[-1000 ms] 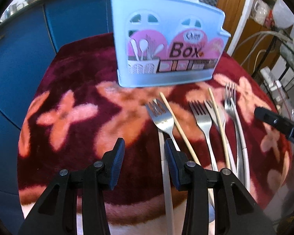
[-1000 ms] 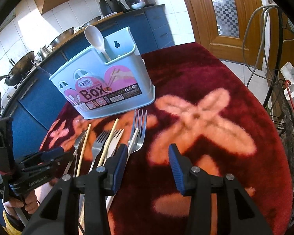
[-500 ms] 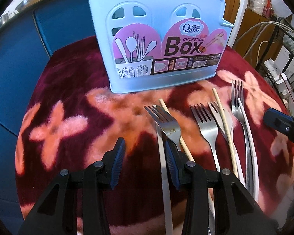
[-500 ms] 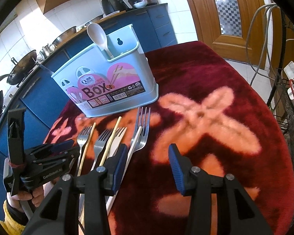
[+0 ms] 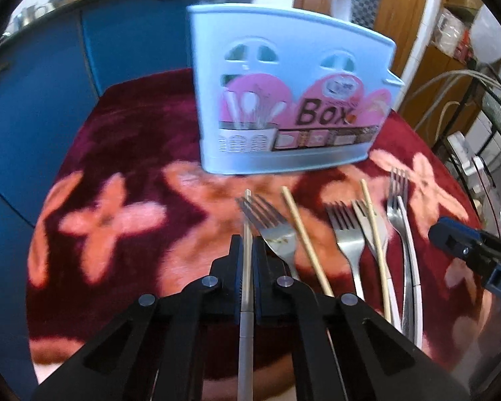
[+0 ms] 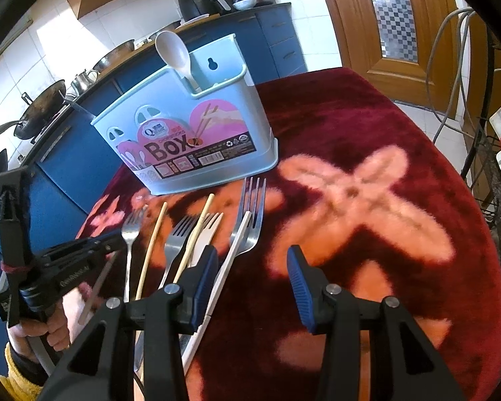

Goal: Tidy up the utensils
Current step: 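Grasp a thin white chopstick with the left tool while the right tool grasps another, then lift both chopsticks and lower them into the blue holder with both tools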

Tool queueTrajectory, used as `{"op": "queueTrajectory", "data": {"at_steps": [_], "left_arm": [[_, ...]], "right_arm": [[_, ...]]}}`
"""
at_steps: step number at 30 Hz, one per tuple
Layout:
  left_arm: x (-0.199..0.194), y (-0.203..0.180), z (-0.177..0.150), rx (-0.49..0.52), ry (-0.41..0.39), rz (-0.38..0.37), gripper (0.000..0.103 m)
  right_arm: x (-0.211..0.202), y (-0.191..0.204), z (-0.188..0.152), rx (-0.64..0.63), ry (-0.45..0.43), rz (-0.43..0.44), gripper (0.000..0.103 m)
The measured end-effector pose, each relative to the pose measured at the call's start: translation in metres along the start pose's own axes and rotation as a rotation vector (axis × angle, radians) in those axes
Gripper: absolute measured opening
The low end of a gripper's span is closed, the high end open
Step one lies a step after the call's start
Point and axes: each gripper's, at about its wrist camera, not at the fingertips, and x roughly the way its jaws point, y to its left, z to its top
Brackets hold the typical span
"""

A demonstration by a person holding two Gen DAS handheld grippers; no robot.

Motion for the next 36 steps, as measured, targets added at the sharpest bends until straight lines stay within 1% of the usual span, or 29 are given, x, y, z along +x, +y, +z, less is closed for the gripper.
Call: {"op": "queueTrajectory", "data": {"at_steps": [4,7,12,17,18,19,20,21,23,27,28,29,30,33,35,36], "left_arm": [[0.002,0.013,-0.006,-0.032,0.040,0.045,0.004],[0.003,0.020,-0.011,-0.037,0.060,0.040,0.005],[0.001,0.019,-0.011,-0.029,0.081,0.051,0.006],[-0.001,0.015,-0.015,-0.017,0.094,0.054,0.008],[0.000,0.015,-0.015,-0.014,0.100,0.050,0.008],[0.001,0.015,-0.015,-0.014,0.104,0.043,0.008],[0.003,0.016,-0.015,-0.015,0.105,0.039,0.008],[0.005,0.016,-0.013,-0.011,0.107,0.031,0.008],[0.008,0.018,-0.010,-0.010,0.114,0.018,0.008],[0.010,0.023,-0.005,-0.026,0.125,-0.015,0.008],[0.010,0.024,-0.004,-0.032,0.123,-0.024,0.007],[0.009,0.025,-0.003,-0.039,0.119,-0.032,0.004],[0.008,0.027,-0.003,-0.049,0.113,-0.044,0.002],[-0.001,0.029,-0.005,-0.080,0.083,-0.084,0.002],[-0.009,0.028,-0.006,-0.081,0.058,-0.091,0.002],[-0.014,0.025,-0.006,-0.070,0.046,-0.080,0.002]], "right_arm": [[0.004,0.004,-0.001,-0.007,0.014,0.009,0.047],[0.006,0.007,-0.002,-0.017,0.023,0.013,0.047],[0.014,0.014,-0.003,-0.037,0.053,0.026,0.047],[0.022,0.020,-0.003,-0.075,0.074,0.006,0.046],[0.024,0.021,-0.003,-0.079,0.078,-0.001,0.044],[0.026,0.021,-0.001,-0.080,0.081,-0.009,0.038],[0.028,0.020,0.000,-0.079,0.085,-0.018,0.029],[0.030,0.019,0.001,-0.078,0.089,-0.027,0.024],[0.030,0.016,0.004,-0.068,0.093,-0.005,0.015],[0.026,0.014,0.006,-0.053,0.090,0.032,0.010],[0.024,0.014,0.005,-0.050,0.085,0.042,0.010],[0.022,0.014,0.005,-0.047,0.080,0.056,0.009],[0.020,0.014,0.005,-0.044,0.072,0.069,0.009],[0.012,0.017,0.006,-0.043,0.039,0.086,0.008],[0.006,0.018,0.007,-0.044,0.022,0.097,0.007],[0.004,0.019,0.008,-0.047,0.015,0.103,0.007]]}}
